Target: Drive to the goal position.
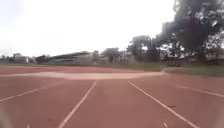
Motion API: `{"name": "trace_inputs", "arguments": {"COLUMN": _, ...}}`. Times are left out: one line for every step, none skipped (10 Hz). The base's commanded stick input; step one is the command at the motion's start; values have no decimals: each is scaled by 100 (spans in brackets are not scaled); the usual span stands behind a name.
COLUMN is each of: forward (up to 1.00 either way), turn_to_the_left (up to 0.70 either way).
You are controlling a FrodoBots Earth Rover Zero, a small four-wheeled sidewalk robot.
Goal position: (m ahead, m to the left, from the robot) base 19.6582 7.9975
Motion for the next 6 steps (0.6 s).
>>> {"name": "trace_inputs", "arguments": {"forward": 45, "turn_to_the_left": 0}}
{"name": "trace_inputs", "arguments": {"forward": 45, "turn_to_the_left": 0}}
{"name": "trace_inputs", "arguments": {"forward": 45, "turn_to_the_left": 0}}
{"name": "trace_inputs", "arguments": {"forward": 45, "turn_to_the_left": 0}}
{"name": "trace_inputs", "arguments": {"forward": 45, "turn_to_the_left": 0}}
{"name": "trace_inputs", "arguments": {"forward": 45, "turn_to_the_left": 0}}
